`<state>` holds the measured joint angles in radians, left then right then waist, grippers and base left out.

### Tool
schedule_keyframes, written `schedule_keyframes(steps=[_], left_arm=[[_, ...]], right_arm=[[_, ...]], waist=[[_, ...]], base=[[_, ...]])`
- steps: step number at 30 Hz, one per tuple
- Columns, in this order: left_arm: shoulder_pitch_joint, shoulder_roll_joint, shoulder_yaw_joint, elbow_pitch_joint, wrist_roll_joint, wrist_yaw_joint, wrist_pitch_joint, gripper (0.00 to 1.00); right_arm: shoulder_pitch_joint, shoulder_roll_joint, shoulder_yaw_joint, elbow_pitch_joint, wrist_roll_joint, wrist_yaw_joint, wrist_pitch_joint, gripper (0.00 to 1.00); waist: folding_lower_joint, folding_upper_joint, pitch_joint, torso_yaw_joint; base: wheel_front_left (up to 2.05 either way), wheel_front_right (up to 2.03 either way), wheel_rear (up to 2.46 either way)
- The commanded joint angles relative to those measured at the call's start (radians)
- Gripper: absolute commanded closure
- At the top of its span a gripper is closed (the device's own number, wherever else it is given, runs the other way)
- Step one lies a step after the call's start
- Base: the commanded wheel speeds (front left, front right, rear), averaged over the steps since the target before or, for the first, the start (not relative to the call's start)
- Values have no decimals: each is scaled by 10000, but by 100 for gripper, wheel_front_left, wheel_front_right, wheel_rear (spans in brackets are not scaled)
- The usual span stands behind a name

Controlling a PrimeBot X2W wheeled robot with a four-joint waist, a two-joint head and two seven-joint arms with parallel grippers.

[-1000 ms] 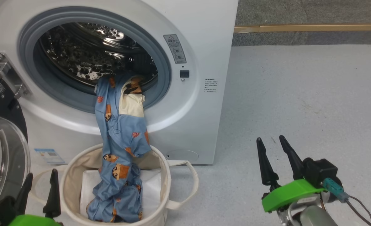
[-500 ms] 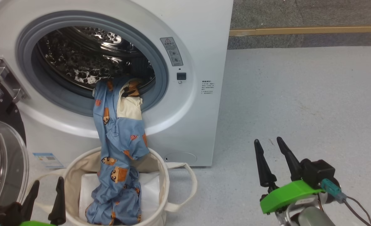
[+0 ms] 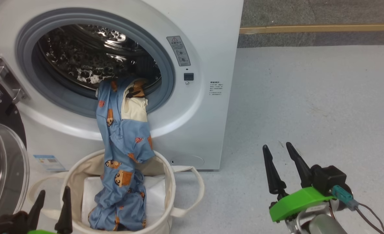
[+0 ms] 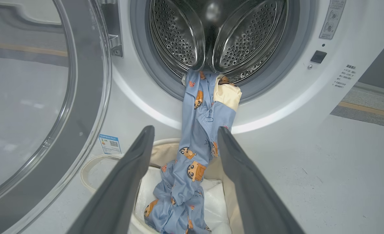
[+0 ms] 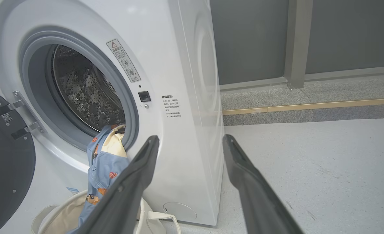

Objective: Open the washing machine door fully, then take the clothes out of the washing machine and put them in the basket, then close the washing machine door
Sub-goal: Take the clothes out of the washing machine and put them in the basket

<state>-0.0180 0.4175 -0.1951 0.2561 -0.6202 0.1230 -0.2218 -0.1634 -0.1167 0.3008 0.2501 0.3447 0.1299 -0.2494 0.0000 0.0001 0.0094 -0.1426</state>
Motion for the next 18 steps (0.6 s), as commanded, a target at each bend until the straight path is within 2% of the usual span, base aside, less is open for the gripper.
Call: schedule_keyframes(steps=[1, 5, 8, 13, 18], left_arm=[[-683, 233, 320, -141, -29, -44, 1, 0], [-1106, 272, 176, 24, 20, -166, 144, 0], [-1845, 341, -65, 257, 132, -421, 352, 0], [-3683, 436, -555, 1052, 446, -793, 1024, 0], [-5823, 357, -914, 2217, 530, -1370, 1673, 0]], right_arm=[[-269, -34, 161, -295, 21, 8, -124, 0], [-300, 2, 153, -310, 1, 8, -124, 0], [-336, 37, 152, -315, -38, 8, -124, 0], [-543, 123, 126, -396, -145, 8, -124, 0], [-795, 256, 61, -535, -294, 8, -124, 0]], waist=[[0, -1, 71, 18], [0, -1, 172, 13], [0, -1, 366, 7], [0, -1, 902, -80], [0, -1, 1549, -316]], base=[[0, 0, 0], [0, 0, 0], [0, 0, 0], [0, 0, 0], [0, 0, 0]])
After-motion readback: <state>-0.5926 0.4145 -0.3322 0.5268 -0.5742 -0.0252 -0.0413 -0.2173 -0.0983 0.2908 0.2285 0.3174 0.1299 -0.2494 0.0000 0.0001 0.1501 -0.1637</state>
